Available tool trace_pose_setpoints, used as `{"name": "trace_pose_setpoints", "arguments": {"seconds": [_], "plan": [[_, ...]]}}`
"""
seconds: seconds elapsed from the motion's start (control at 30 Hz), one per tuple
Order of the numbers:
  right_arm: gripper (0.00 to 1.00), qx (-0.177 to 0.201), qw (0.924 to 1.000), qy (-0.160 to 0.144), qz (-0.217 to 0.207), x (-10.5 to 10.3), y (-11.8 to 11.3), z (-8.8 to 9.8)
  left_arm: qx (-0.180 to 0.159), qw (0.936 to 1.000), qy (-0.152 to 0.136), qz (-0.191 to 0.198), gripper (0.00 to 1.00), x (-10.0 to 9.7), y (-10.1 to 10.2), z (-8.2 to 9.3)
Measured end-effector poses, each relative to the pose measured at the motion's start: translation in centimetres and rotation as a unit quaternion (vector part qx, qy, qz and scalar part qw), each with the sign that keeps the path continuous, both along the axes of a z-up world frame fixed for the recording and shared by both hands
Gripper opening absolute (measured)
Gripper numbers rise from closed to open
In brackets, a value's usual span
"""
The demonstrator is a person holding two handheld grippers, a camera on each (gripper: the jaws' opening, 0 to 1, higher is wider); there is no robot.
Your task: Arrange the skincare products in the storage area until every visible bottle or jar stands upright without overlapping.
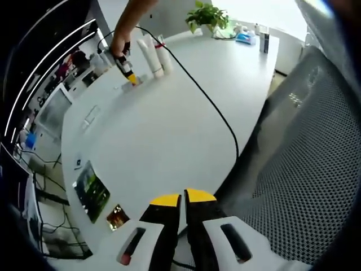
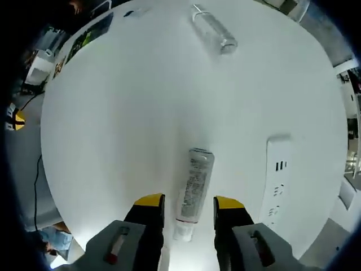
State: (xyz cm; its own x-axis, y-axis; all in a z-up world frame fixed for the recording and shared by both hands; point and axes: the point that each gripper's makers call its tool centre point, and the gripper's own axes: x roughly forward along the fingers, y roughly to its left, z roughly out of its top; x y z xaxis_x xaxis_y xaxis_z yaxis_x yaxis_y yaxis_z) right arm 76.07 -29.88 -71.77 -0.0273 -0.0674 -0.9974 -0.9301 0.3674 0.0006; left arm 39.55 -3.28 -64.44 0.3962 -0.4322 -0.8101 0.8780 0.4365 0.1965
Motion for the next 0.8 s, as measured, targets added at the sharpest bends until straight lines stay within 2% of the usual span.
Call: {"name": "trace_pose_setpoints", "arguments": {"seconds": [0.17,0.27,0.33,0.43,0.5,0.57,0.63,0.77,0.8], "plan": [[0.21,-0.008,0.9999,0.012,-0.007,-0.6,0.0,-0.8,0.001,1.0,0.005,0.002,0.02,-0.2,0.2,-0.3],[0.13,-0.01,0.9998,0.016,-0.007,-0.7,0.4,-1.5,-0.002,1.0,0.001,0.005,0.02,0.0,0.3,-0.2],[0.13,-0.031,0.9994,0.014,-0.007,-0.6,0.3,-1.3,-0.002,1.0,0.001,0.009,0.02,0.1,0.4,-0.2],[0.12,-0.045,0.9988,-0.002,0.017,-0.7,0.8,-1.0,-0.007,0.9999,-0.004,0.011,0.02,0.2,0.4,0.0],[0.12,-0.021,0.9996,-0.009,0.017,-1.3,2.8,-0.8,-0.006,0.9999,-0.006,0.014,0.02,0.4,0.5,0.1],[0.12,-0.017,0.9995,-0.015,0.023,-1.2,3.9,-0.6,-0.008,0.9998,-0.011,0.016,0.03,0.5,0.5,0.3],[0.12,-0.014,0.9983,-0.032,0.047,-1.5,5.7,0.5,-0.015,0.9995,-0.02,0.017,0.02,0.7,0.5,0.7],[0.12,0.01,0.9976,-0.045,0.051,-2.9,8.4,2.9,-0.022,0.999,-0.032,0.021,0.02,1.1,0.4,1.2],[0.12,0.016,0.9967,-0.057,0.054,-2.9,9.0,3.5,-0.026,0.9988,-0.035,0.024,0.02,1.2,0.4,1.4]]}}
